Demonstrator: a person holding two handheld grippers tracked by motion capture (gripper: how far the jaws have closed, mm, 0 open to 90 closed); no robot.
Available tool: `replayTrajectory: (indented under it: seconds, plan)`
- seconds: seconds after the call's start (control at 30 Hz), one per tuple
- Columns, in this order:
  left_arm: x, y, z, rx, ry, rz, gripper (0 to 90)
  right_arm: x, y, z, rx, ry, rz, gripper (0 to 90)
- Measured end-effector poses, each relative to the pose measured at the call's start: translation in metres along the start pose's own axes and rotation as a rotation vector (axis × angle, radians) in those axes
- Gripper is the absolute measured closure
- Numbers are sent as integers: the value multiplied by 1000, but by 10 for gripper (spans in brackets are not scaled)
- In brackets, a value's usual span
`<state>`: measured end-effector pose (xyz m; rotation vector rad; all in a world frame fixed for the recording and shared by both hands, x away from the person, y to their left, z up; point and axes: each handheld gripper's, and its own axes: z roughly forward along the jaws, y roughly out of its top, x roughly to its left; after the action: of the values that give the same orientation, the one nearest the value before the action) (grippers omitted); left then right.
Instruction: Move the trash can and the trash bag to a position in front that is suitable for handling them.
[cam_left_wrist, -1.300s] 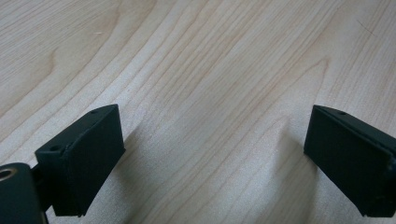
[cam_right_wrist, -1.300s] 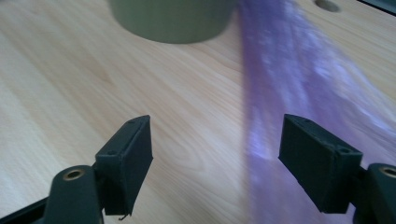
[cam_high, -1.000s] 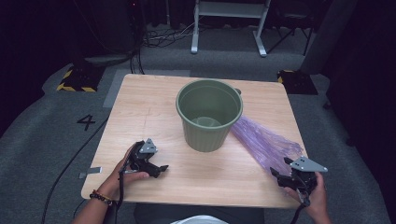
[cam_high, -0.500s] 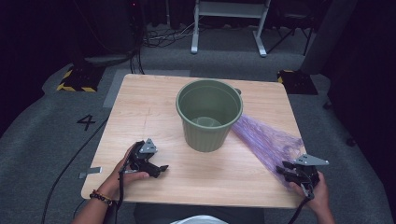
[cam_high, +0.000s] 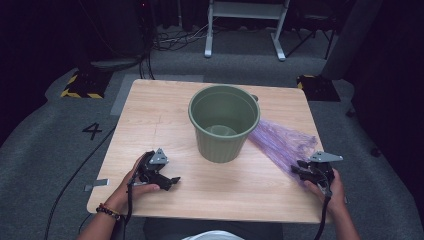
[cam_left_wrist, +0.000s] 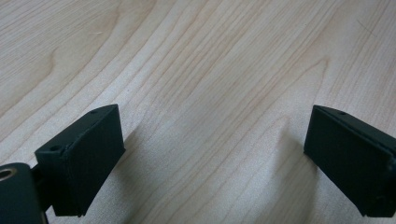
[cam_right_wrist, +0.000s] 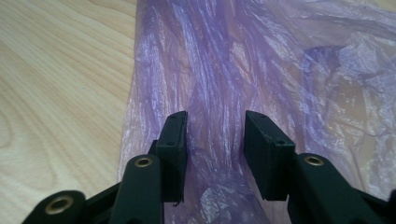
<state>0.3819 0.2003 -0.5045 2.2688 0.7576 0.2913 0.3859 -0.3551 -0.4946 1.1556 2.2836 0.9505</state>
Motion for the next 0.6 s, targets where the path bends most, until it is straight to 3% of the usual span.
replayTrajectory:
  seconds: [0.1,0.17,0.23,0.37,0.5,0.57,0.6]
  plan:
    - [0,0,0,0,0,0,46,-5,4,3,13,-16,-16,630]
    - [0,0,0,0,0,0,46,-7,6,1,13,-61,-43,640]
    - [0,0,0,0,0,0,46,-10,6,-4,-27,-49,-18,629]
    - [0,0,0,0,0,0,46,-10,10,-17,-89,-121,12,523]
    - [0,0,0,0,0,0,46,-2,20,-30,-174,-140,31,435]
    - [0,0,0,0,0,1,46,0,22,-32,-186,-138,27,418]
    - [0,0,0,0,0,0,47,10,32,-37,-237,-149,23,311]
